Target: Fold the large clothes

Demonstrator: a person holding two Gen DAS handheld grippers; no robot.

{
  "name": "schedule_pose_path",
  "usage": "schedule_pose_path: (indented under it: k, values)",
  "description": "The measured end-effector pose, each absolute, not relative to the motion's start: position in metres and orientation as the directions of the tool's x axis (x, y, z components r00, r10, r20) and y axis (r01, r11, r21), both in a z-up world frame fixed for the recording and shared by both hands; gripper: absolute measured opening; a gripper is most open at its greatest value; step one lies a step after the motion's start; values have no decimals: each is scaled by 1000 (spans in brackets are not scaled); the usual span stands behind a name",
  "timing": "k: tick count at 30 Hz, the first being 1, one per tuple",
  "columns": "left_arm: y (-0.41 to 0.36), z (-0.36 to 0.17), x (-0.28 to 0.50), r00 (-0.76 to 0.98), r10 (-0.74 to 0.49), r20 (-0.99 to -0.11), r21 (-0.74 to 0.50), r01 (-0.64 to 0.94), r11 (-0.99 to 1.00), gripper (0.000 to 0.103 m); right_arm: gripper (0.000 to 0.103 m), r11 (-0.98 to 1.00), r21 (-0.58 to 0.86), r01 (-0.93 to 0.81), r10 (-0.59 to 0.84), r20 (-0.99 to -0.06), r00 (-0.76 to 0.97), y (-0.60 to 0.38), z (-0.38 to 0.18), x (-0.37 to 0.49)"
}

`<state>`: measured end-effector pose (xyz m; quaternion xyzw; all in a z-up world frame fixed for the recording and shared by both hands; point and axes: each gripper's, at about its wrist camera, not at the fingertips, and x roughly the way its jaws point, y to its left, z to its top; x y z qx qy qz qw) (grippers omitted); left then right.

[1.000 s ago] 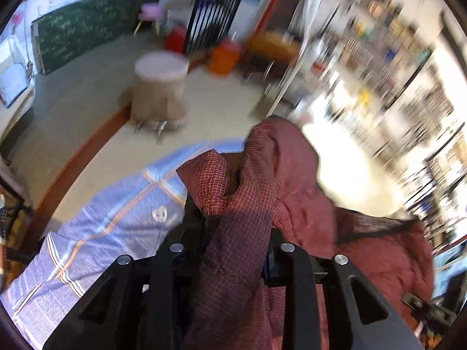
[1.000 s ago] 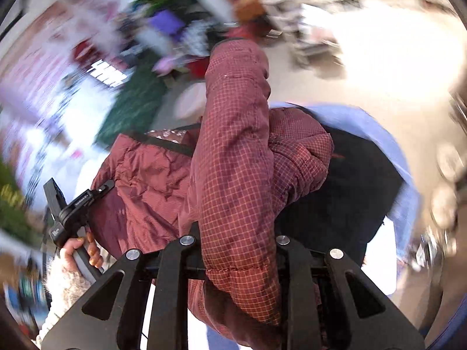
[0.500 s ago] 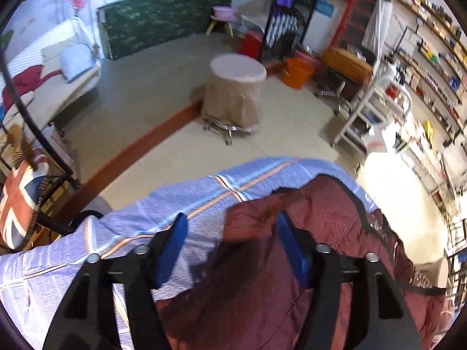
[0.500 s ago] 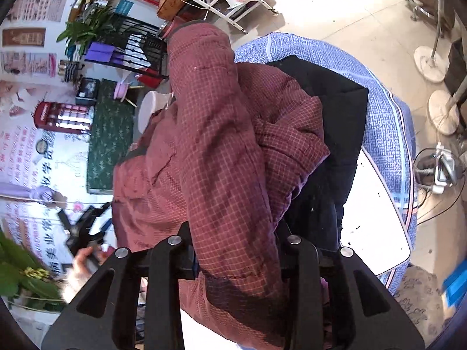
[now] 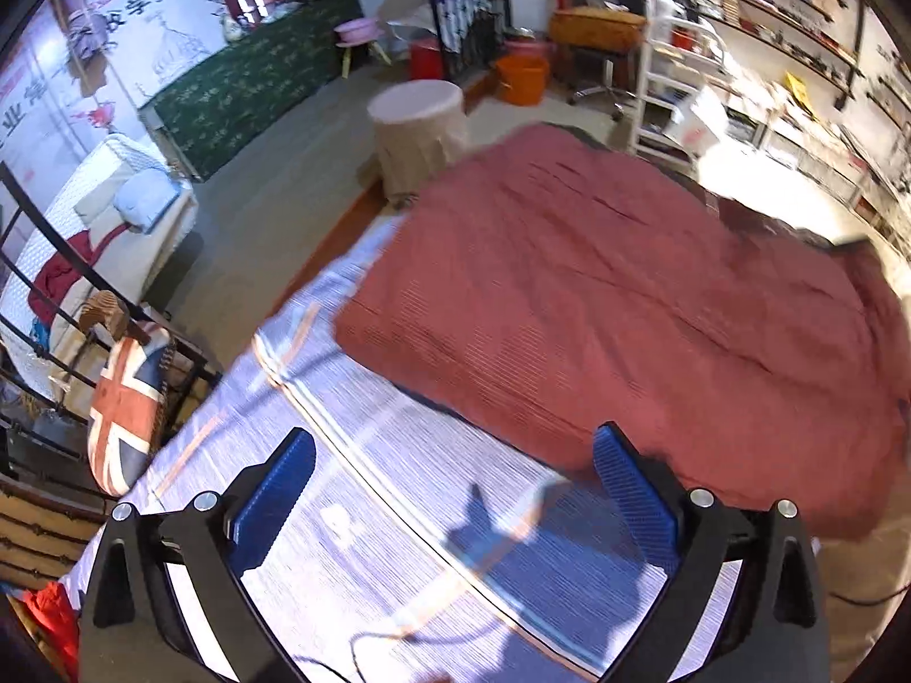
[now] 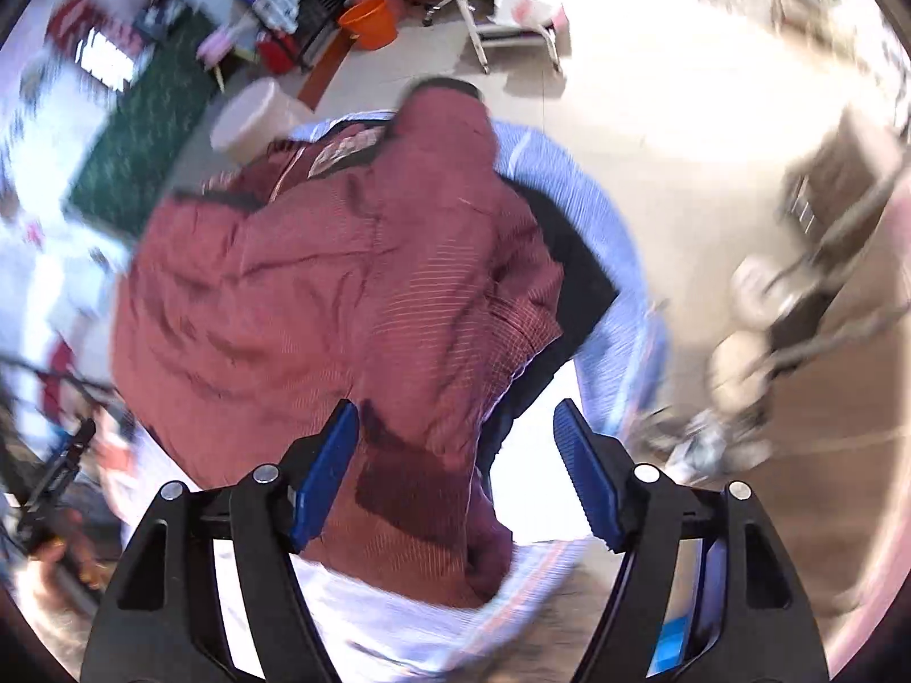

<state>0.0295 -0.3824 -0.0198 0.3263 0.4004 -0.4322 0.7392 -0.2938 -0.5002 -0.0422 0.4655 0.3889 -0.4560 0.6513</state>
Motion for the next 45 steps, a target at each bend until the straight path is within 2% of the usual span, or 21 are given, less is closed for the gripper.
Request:
schedule_pose_path:
  k: [2,5,9,11,14,21,28,45]
  values:
    - [-383,-14,16,290,-374,-881,126,905,406,96,72,232,209,950,-248,-931,266,-490,-26,-284]
    - [-386,-2,3,277,-377,-884,111,907,407,96,79,361,137,923,-276,-929,246,-468,-1,-251]
    - [-388,8,-18,394,-328,-859,240,874,422,96,80,451,106,886,-285,-924,256,-445,22,-218]
    - [-388,12,-26,418,-315,-852,265,863,430,97,80,474,100,875,-288,-921,261,-438,28,-214]
    - [-386,12,-29,358,-306,-882,207,878,432,97,81,486,63,872,-297,-926,233,-430,30,-207]
    - [-388,6,-31,316,-248,-916,178,873,455,96,81,463,37,885,-270,-946,181,-424,19,-201]
    - [-393,5,-40,337,-223,-915,218,877,428,97,81,449,25,893,-271,-948,164,-424,18,-206]
    - [-393,0,-46,336,-184,-924,230,871,435,97,81,467,13,884,-267,-951,156,-424,18,-208]
